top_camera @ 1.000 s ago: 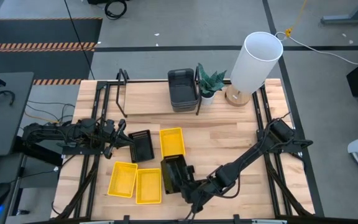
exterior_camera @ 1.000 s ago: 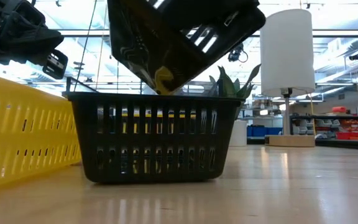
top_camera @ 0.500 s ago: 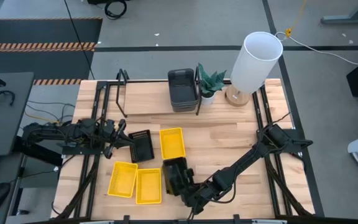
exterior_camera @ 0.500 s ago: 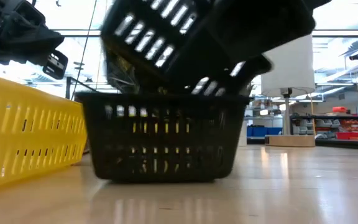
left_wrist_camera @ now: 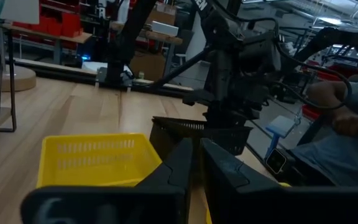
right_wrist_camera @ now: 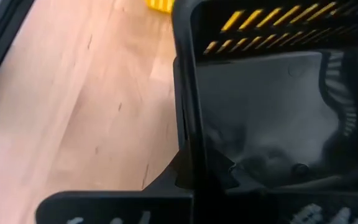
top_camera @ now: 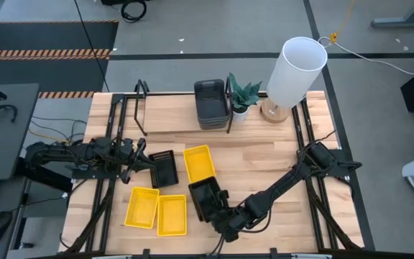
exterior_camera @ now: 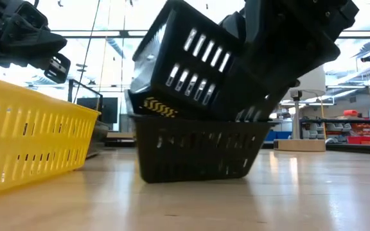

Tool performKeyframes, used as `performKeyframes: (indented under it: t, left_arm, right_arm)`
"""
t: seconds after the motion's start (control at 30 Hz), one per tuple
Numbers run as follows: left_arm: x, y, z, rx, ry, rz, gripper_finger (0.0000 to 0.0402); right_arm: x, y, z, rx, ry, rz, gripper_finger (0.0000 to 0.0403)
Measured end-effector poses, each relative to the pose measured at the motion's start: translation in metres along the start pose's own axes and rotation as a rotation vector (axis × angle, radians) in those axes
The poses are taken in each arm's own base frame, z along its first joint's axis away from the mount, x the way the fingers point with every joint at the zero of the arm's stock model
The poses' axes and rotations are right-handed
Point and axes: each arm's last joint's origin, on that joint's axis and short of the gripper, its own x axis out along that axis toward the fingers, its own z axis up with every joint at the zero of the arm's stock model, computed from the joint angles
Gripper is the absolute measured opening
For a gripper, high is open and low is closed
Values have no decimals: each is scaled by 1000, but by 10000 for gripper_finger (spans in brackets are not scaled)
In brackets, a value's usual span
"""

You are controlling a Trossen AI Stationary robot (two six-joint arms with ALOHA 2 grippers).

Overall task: Stack baskets on shelf by color
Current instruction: Stack the bottom right black bin on top of the bottom left black bin, then stack the bottom left yellow bin on top of the bottom right yellow bin

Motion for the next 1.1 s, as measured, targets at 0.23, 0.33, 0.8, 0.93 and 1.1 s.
performKeyframes:
  t: [0.23, 0.33, 0.8, 0.93, 1.1]
  left_arm:
    - [0, 0, 0, 1, -4, -1, 29]
    - [0, 0, 0, 0, -2, 0, 28]
    - [0, 0, 0, 0, -1, 0, 29]
    - [0, 0, 0, 0, -1, 0, 30]
    - [0, 0, 0, 0, 0, 0, 38]
  right_arm:
    - [-7, -7, 10, -4, 55, 5, 14]
    - [-8, -9, 10, -10, 78, 0, 26]
    - [-19, -22, 17, 31, 80, 48, 101]
    - [-28, -25, 21, 48, 61, 62, 109]
    - [-30, -26, 22, 5, 57, 71, 109]
